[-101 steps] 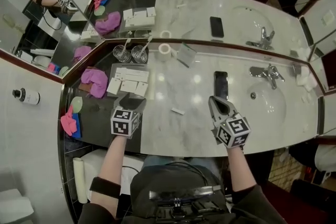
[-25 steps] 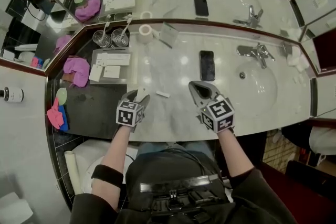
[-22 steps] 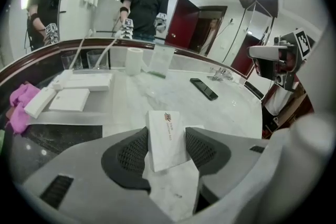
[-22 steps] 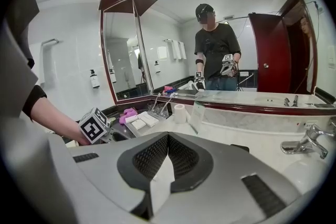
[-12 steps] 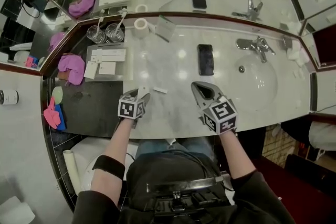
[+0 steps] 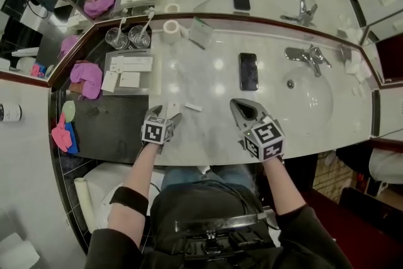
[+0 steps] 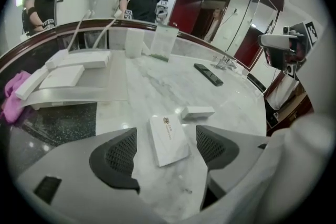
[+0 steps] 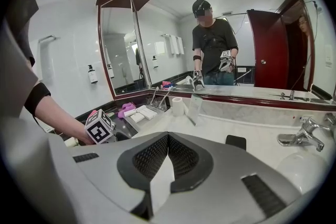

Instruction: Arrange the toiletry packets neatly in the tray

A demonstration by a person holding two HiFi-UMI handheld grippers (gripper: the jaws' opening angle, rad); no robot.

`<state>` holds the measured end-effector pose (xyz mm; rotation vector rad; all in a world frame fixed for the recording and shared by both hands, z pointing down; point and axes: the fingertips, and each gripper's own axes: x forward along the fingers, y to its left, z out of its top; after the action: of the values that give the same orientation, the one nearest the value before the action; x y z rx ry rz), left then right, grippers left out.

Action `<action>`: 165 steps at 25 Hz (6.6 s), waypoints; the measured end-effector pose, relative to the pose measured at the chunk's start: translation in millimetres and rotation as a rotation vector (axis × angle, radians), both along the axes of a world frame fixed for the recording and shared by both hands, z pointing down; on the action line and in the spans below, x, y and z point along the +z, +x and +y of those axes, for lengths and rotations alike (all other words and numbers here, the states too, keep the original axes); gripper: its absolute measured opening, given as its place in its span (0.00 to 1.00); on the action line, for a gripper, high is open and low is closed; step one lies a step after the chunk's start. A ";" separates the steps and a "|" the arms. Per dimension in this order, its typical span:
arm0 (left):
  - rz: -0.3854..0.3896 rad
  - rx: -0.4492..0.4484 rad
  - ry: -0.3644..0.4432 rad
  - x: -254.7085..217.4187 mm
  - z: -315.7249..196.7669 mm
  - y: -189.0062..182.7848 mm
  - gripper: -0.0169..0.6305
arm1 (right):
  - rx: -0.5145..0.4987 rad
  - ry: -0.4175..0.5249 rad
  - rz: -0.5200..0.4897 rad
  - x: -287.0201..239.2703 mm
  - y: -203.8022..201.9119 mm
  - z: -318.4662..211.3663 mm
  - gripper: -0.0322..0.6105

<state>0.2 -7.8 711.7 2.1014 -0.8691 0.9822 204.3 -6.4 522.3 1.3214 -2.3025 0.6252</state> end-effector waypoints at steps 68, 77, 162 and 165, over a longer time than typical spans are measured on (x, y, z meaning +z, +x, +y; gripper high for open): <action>-0.274 -0.035 0.100 -50.4 -167.5 -242.9 0.56 | -0.143 -0.056 -0.011 36.5 -149.8 -22.9 0.07; -0.289 -0.012 0.020 -26.6 -177.0 -242.5 0.55 | -0.082 -0.082 0.004 47.7 -130.7 -13.3 0.07; -0.048 0.538 0.150 -36.6 78.0 95.2 0.58 | 0.063 0.019 -0.023 -4.6 12.0 21.8 0.07; -0.021 0.498 0.196 -58.6 64.9 85.3 0.45 | 0.055 0.022 -0.019 -7.2 8.5 18.1 0.07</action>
<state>85.6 57.1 653.2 2.5480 -0.4679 1.2067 212.8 11.7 515.1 1.3990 -2.3017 0.6342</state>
